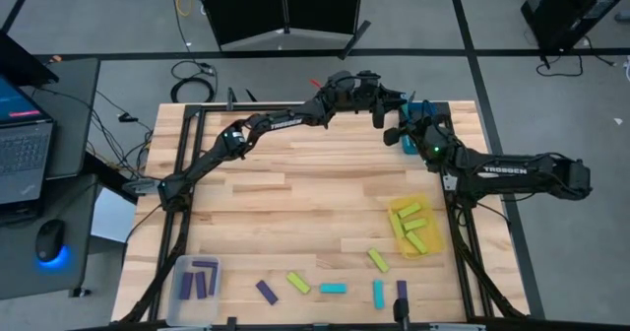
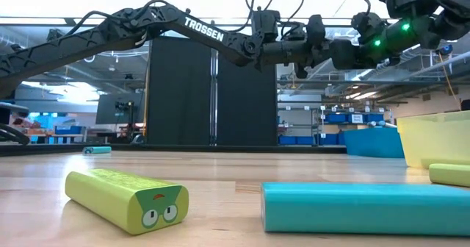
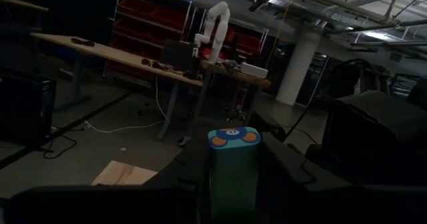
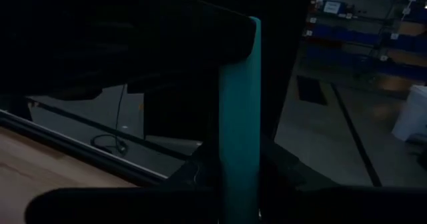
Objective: Sort blocks
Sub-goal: Put the blue block into the blue bin
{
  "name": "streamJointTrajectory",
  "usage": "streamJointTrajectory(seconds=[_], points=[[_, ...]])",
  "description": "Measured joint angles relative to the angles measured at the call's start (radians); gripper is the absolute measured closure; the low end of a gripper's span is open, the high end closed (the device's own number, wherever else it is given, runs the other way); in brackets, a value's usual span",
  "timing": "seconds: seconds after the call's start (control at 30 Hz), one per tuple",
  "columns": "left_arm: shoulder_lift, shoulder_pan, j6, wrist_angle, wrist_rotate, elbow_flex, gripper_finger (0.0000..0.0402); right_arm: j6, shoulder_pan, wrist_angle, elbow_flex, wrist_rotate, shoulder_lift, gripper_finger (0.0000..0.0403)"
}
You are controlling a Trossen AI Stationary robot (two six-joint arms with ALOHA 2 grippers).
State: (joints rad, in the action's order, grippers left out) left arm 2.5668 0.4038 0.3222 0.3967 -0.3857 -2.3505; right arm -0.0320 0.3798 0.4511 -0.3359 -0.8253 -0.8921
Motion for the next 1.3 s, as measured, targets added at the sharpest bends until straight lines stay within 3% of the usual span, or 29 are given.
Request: streamJointTrajectory(seconds=[0.3, 0.37, 0.57, 0.7, 0.93, 1.07, 1.17, 1.23, 1.3], points=[[0.0, 0.002, 0.034, 0.019, 0.004, 0.0, 0.0299, -0.012, -0.016, -0.007, -0.001, -0.019, 0.001, 0.0333], [0.0, 0.004, 0.048, 0.021, 0.006, 0.0, 0.026, -0.012, -0.016, -0.019, -0.002, -0.017, 0.001, 0.0333], [-0.001, 0.039, 0.104, 0.041, -0.059, -0.002, 0.008, 0.047, -0.018, -0.094, 0.0, -0.044, 0.0, 0.0333], [0.0, 0.069, 0.175, 0.081, -0.084, -0.002, 0.0032, 0.125, -0.011, -0.178, 0.0, -0.135, 0.0, 0.0333], [0.0, 0.137, 0.312, 0.139, -0.193, -0.002, 0.0048, 0.444, 0.089, -0.45, 0.0, -0.198, 0.0, 0.0333], [0.0, 0.186, 0.365, 0.124, -0.267, -0.002, 0.0071, 0.619, 0.171, -0.597, 0.001, -0.135, 0.0, 0.0333], [-0.002, 0.219, 0.371, 0.101, -0.322, -0.002, 0.0087, 0.659, 0.213, -0.617, 0.001, -0.074, 0.0, 0.0331], [-0.006, 0.234, 0.371, 0.072, -0.348, -0.001, 0.01, 0.66, 0.222, -0.605, 0.001, -0.052, 0.0, 0.0299], [-0.022, 0.245, 0.353, 0.024, -0.364, 0.0, 0.0115, 0.655, 0.226, -0.592, 0.001, -0.046, 0.0, 0.024]])
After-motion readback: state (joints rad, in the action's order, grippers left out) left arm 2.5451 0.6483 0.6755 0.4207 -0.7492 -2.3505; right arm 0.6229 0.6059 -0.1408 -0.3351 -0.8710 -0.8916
